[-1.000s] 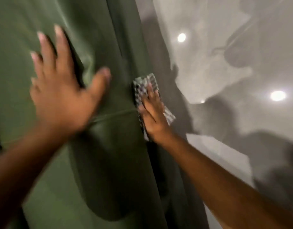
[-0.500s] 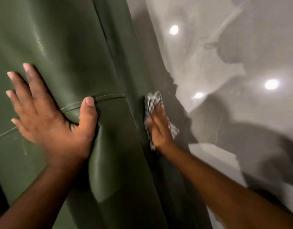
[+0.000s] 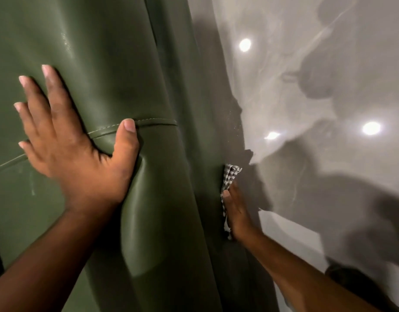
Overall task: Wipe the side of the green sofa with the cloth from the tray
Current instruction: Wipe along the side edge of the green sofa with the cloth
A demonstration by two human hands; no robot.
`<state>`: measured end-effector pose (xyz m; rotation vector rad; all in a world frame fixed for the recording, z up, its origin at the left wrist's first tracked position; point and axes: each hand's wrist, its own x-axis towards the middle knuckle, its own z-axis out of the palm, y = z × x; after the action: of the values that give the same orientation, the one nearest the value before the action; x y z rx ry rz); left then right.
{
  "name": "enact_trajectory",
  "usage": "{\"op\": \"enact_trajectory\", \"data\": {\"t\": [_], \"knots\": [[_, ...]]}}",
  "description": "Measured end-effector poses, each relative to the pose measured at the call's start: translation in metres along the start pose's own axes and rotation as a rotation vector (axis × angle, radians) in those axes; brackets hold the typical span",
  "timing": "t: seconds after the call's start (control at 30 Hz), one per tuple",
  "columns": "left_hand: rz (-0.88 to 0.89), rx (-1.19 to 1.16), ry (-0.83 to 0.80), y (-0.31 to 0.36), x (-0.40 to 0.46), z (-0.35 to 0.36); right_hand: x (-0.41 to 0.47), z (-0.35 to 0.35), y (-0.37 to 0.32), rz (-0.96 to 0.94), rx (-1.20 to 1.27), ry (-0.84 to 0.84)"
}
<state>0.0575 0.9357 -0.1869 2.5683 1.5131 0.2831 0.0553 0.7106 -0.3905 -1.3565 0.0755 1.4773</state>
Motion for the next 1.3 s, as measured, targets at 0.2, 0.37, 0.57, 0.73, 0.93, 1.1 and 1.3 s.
{"op": "enact_trajectory", "data": {"t": [0.2, 0.37, 0.57, 0.73, 0.93, 1.1, 1.3], "knots": [[0.061, 0.165, 0.047, 0.035, -0.010, -0.005, 0.081, 0.014, -0.070, -0.003, 0.198, 0.037], [-0.023, 0.258, 0.055, 0.048, -0.012, -0.006, 0.066, 0.024, -0.103, -0.314, -0.016, -0.007], [-0.036, 0.248, 0.057, 0.048, -0.012, -0.006, -0.003, 0.024, -0.072, -0.574, -0.291, -0.075], [-0.016, 0.245, 0.103, 0.043, -0.011, -0.001, 0.072, 0.040, -0.140, -0.697, -0.303, -0.014], [-0.041, 0.227, 0.065, 0.046, -0.011, -0.002, 0.143, 0.054, -0.198, -0.622, -0.329, 0.001], [-0.032, 0.177, -0.151, 0.045, 0.012, -0.028, 0.061, 0.039, -0.137, -0.644, -0.298, -0.083], [0.062, 0.236, -0.164, 0.055, 0.190, -0.019, 0.079, 0.041, -0.158, -0.662, -0.302, -0.078]]}}
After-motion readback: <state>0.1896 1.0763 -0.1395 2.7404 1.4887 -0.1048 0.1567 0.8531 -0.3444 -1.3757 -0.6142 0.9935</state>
